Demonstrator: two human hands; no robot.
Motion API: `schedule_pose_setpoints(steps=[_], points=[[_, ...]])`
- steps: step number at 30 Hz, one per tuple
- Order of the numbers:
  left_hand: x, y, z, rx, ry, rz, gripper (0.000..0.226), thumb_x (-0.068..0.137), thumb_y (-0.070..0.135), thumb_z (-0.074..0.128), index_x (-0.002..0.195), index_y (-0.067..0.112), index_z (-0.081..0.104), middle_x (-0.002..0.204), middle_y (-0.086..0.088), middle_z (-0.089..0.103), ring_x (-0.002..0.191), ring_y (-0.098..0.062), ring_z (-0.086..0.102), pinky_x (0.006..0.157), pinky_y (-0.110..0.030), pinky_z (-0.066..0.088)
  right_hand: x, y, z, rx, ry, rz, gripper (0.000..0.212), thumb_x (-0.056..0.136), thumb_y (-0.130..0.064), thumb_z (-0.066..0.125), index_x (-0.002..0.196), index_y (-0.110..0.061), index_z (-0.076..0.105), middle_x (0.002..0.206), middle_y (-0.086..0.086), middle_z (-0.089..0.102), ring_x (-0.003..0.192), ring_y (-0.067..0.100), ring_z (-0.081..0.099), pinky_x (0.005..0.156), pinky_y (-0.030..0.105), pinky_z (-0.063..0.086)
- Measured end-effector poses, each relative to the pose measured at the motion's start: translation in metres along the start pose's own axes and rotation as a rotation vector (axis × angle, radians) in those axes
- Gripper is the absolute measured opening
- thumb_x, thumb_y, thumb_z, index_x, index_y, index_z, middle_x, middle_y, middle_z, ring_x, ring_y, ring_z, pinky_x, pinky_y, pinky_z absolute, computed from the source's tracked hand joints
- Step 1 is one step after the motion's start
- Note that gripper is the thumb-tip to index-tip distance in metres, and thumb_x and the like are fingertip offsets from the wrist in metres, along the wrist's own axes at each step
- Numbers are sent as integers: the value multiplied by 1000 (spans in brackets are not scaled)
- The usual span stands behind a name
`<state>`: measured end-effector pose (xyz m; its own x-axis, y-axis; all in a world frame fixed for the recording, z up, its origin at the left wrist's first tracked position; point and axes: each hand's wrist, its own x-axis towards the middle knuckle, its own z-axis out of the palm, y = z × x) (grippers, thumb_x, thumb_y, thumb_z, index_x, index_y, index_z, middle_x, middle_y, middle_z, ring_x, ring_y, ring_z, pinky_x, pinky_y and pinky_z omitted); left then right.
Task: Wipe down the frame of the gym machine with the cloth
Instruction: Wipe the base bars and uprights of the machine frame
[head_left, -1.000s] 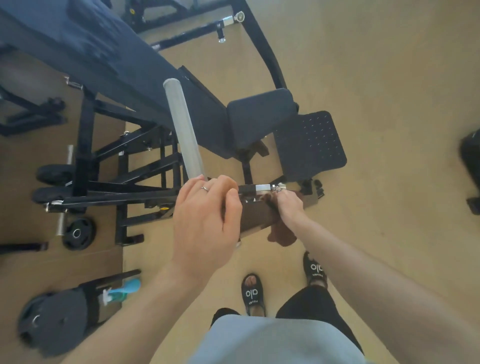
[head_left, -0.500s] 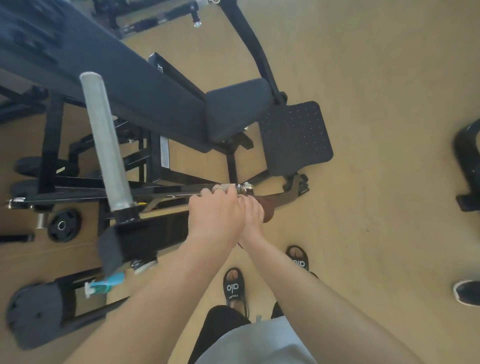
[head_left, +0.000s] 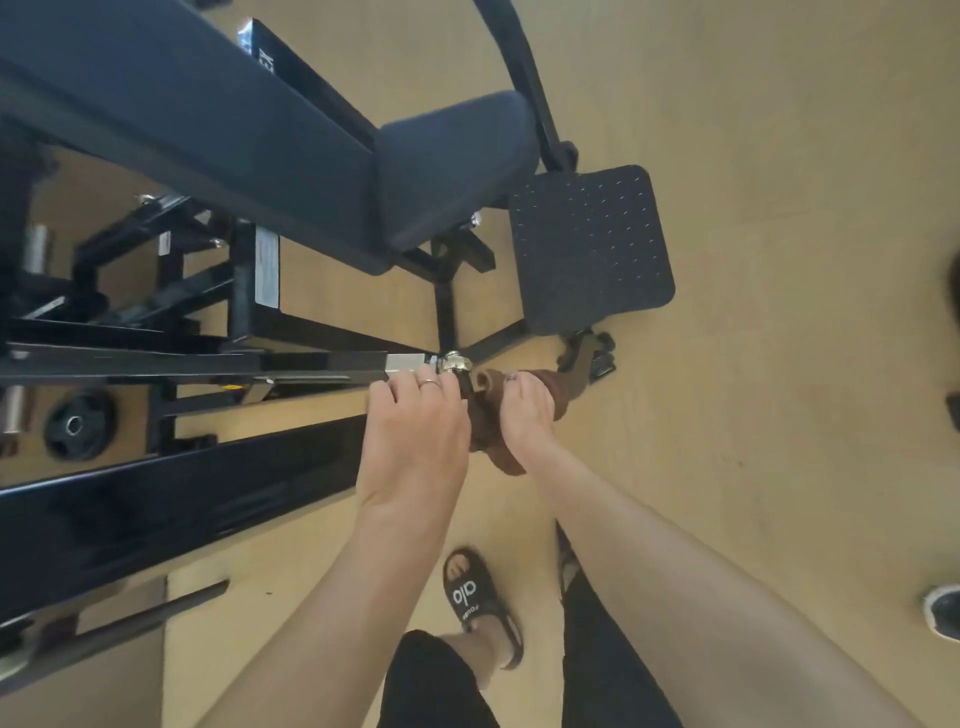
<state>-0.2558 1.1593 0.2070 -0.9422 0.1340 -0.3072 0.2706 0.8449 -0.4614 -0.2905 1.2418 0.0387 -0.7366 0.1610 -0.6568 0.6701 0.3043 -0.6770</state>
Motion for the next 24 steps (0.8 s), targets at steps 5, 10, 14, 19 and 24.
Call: schedule_pose_setpoints(steps=[5, 10, 14, 19, 24], points=[[5, 2, 8, 94, -13, 12, 19, 107, 21, 31, 100, 10, 45, 93, -12, 58, 81, -29, 56, 73, -38, 48, -4, -9, 10, -102, -15, -37, 40, 110, -18, 28, 134, -7, 59, 144, 10, 54, 141, 27, 40, 121, 42, 23], [5, 2, 10, 113, -34, 24, 15, 106, 21, 40, 102, 6, 43, 97, -14, 60, 86, -28, 60, 75, -38, 51, -23, -5, 23, -56, 18, -187, 40, 110, -21, 27, 127, -11, 61, 141, 4, 56, 138, 22, 41, 120, 36, 22], [7, 20, 20, 34, 37, -18, 23, 104, 28, 48, 115, 7, 49, 114, -15, 60, 106, -31, 58, 89, -41, 47, 25, 14, 27, -401, 18, -250, 31, 109, -26, 41, 129, -15, 60, 137, 3, 58, 134, 22, 46, 118, 40, 29], [33, 72, 31, -28, 118, -14, 23, 104, 24, 46, 122, 10, 51, 120, -12, 56, 116, -31, 51, 105, -46, 37, 95, 70, 45, -579, 166, -354, 19, 98, -42, 57, 113, -32, 63, 114, -9, 64, 113, 17, 58, 103, 44, 47], [78, 118, 76, 104, 78, -74, 32, 99, 36, 60, 111, 7, 59, 105, -14, 62, 103, -33, 58, 98, -46, 42, 149, 106, 25, -428, 211, -295, 15, 107, -22, 49, 95, -26, 57, 96, -12, 49, 99, 14, 54, 104, 48, 48]])
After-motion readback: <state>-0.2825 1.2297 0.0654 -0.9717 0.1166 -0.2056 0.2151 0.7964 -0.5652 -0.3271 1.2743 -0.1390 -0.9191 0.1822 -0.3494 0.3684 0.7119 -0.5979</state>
